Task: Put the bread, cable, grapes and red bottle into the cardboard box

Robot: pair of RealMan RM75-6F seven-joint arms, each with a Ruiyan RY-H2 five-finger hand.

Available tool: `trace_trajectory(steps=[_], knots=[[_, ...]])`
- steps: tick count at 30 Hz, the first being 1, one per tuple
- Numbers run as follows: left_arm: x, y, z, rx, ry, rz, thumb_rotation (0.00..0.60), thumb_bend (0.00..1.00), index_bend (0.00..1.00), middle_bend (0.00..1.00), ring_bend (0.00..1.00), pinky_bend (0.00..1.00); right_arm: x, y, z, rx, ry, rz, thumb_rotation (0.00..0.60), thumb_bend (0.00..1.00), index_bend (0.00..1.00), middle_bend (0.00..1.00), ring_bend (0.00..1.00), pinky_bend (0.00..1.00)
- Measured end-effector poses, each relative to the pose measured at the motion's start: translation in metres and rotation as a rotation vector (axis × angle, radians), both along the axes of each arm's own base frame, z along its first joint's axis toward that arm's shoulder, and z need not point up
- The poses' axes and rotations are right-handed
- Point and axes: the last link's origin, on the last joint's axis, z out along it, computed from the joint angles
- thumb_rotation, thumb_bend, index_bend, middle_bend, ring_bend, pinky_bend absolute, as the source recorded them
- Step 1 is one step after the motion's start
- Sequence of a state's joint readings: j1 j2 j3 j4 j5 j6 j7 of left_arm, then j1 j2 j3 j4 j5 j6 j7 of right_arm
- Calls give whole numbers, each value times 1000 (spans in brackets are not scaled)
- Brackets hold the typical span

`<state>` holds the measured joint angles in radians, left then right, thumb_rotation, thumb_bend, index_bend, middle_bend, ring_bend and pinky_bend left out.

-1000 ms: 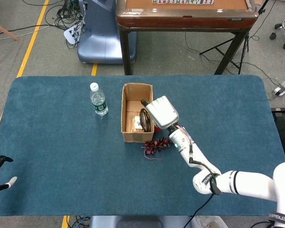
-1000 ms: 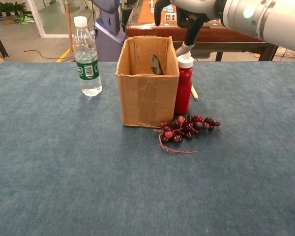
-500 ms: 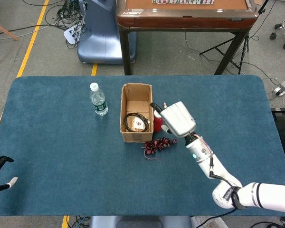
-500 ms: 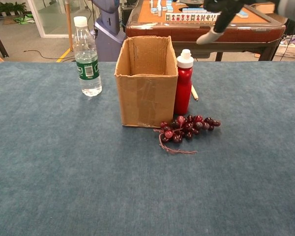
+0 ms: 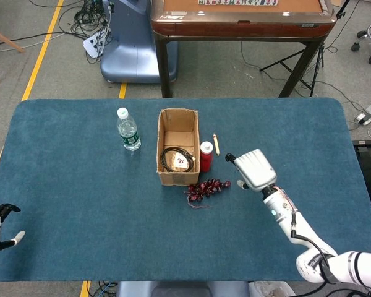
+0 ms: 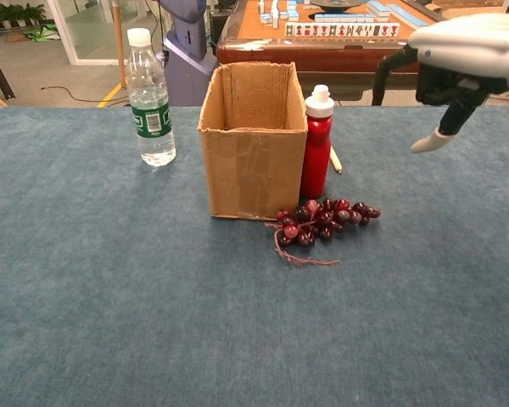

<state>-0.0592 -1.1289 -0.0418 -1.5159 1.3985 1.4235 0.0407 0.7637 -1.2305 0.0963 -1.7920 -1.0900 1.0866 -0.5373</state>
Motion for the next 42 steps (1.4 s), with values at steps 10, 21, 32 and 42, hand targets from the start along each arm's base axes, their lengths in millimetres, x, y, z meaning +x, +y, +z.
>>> trace_trajectory(steps=[10,21,32,42], knots=[[0,-1,1,3,-2,-2,600,151,369,329,271,540,-7,-13,-43,120,30,-91,600,0,377,1000,1000,1000],[0,-1,1,-6,0,5,600,151,369,329,271,540,5,-23,-77,225,66,-137,600,0,377,1000,1000,1000],[-2,-2,5,-1,-15,23,600,151,423,329,271,540,16,-33,-101,258,109,-178,600,0,377,1000,1000,1000],[-4,-4,6,-10,-11,53,600,151,500,329,271,540,16,-40,-110,309,135,-201,600,0,382,1000,1000,1000]])
